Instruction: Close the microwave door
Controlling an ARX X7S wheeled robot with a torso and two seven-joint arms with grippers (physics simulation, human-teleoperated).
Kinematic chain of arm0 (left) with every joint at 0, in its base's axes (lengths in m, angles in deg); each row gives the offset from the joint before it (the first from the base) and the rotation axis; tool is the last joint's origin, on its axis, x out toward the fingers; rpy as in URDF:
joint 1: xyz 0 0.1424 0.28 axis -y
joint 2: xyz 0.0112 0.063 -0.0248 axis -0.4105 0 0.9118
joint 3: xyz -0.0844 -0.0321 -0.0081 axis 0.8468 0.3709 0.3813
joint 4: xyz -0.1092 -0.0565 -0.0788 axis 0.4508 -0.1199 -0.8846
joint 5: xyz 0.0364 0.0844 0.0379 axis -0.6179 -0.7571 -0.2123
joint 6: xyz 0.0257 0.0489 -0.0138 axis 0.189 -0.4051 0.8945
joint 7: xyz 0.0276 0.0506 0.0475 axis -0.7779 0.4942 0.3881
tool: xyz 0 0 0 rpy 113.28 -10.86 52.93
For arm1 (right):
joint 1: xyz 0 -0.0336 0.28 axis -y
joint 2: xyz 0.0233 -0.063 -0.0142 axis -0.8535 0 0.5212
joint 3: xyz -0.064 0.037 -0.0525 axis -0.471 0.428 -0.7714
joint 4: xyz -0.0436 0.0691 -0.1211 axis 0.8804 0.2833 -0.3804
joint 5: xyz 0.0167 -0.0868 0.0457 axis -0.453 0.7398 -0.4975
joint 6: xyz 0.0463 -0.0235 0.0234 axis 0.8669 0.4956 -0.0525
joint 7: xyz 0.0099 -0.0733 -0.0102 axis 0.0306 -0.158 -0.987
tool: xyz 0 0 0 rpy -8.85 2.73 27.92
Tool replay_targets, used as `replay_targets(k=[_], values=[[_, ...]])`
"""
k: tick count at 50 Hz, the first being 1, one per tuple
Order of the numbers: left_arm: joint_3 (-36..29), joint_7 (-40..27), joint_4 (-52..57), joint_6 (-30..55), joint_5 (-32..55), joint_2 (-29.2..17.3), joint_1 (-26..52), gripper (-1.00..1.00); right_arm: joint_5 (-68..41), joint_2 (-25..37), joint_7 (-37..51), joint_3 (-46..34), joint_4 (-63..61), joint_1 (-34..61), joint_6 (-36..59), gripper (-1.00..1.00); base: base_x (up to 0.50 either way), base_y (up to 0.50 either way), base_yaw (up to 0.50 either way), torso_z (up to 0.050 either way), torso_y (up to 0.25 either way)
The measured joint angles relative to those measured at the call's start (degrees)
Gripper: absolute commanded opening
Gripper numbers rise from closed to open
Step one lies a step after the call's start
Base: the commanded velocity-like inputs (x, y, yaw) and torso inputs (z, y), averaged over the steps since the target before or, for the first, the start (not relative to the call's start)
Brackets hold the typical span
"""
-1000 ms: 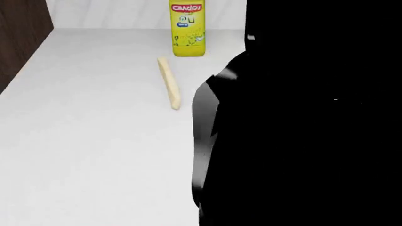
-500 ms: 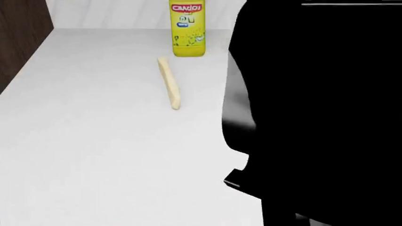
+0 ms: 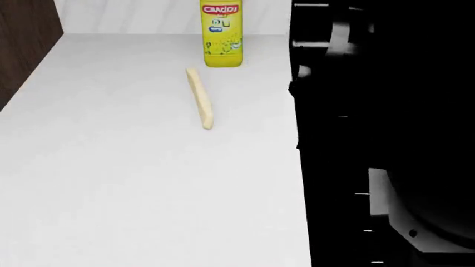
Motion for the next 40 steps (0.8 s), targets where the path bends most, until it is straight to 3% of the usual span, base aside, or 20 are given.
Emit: replay_targets(k=[40], values=[[-0.9, 3.3, 0.0, 4.5, -1.8, 0.0, 6.2, 1.00, -2.5, 2.4, 4.6, 2.3, 15.6, 4.2, -6.5, 1.00, 0.00, 0.00, 0.00, 0.000, 0.000]])
